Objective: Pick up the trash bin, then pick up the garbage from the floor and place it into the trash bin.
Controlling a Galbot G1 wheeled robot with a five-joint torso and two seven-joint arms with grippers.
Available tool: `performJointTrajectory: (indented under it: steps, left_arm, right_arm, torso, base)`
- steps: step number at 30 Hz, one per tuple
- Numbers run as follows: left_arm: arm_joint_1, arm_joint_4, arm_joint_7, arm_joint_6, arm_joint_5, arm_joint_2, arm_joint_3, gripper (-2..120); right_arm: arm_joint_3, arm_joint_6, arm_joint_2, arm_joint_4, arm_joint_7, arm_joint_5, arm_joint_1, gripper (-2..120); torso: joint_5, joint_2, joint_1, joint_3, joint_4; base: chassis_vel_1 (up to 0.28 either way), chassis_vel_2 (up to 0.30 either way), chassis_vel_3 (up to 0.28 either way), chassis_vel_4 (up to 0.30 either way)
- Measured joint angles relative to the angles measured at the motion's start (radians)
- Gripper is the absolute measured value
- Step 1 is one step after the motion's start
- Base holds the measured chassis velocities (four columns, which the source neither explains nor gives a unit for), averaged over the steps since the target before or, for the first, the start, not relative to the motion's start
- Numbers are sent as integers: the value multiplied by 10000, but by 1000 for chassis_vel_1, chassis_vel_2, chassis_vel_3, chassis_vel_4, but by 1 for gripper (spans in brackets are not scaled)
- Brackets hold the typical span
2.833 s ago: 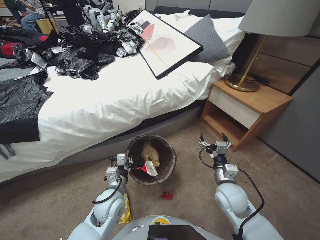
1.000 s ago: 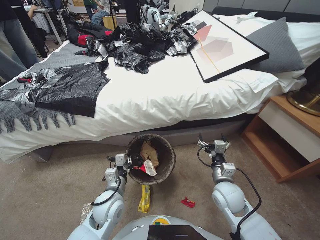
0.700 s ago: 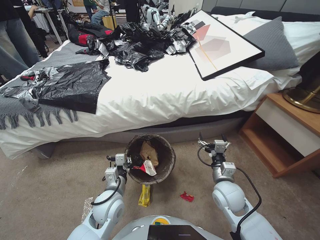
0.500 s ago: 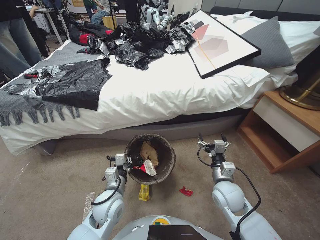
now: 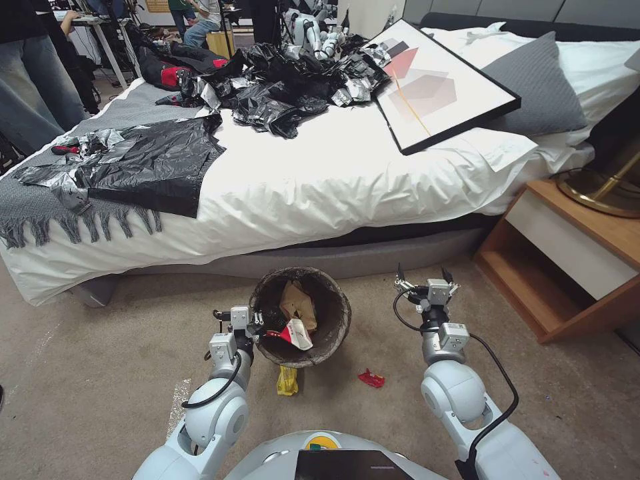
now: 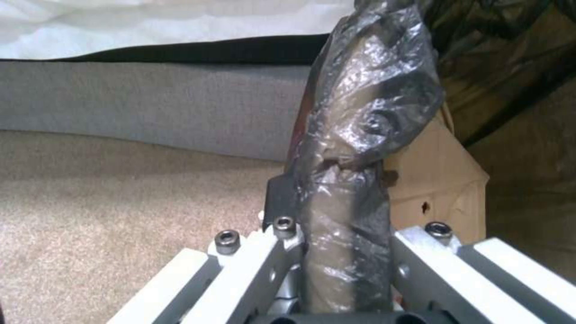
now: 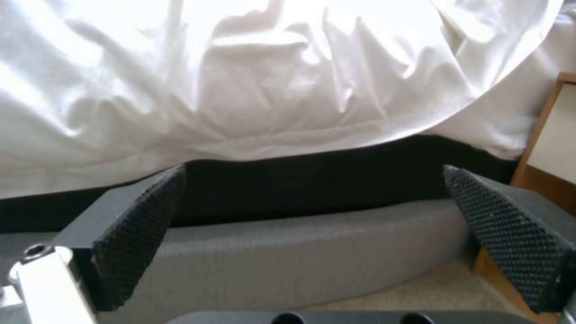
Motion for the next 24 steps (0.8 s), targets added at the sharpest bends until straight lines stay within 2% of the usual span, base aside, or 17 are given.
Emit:
performJointTrajectory:
  steps: [8, 10, 11, 13, 18, 24]
  left_arm:
    - [5, 12, -15, 1, -21, -6, -24, 3]
    - [90, -75, -13, -1, -21, 54, -133, 3]
    - [90, -75, -13, -1, -21, 54, -133, 3]
    - [165, -209, -13, -3, -27, 114, -228, 3]
    - [257, -431, -20, -2, -64, 164, -366, 3]
    - [318, -580, -39, 5, -90, 172, -455, 3]
  right_arm:
    - [96, 217, -369, -112, -449, 231, 67, 100]
    - [53, 176, -1048, -157, -826, 890, 153, 100]
    - [53, 176, -1048, -157, -826, 890, 153, 100]
    - [-56, -83, -1679, -117, -1139, 1625, 234, 100]
    - [-332, -324, -2399, -163, -1545, 2156, 273, 100]
    - [-744, -316, -2911, -561, -1900, 2430, 344, 100]
  torso:
    - [0, 0, 0, 0, -1]
    - [1, 0, 0, 0, -1]
    - [1, 0, 0, 0, -1]
    - [1, 0, 0, 0, 0]
    - [0, 0, 0, 0, 0]
    - [1, 0, 0, 0, -1]
  base:
    - [0, 0, 0, 0]
    - [0, 0, 0, 0]
    - [0, 0, 0, 0]
    - [0, 0, 0, 0]
    - [0, 0, 0, 0]
    - [0, 0, 0, 0]
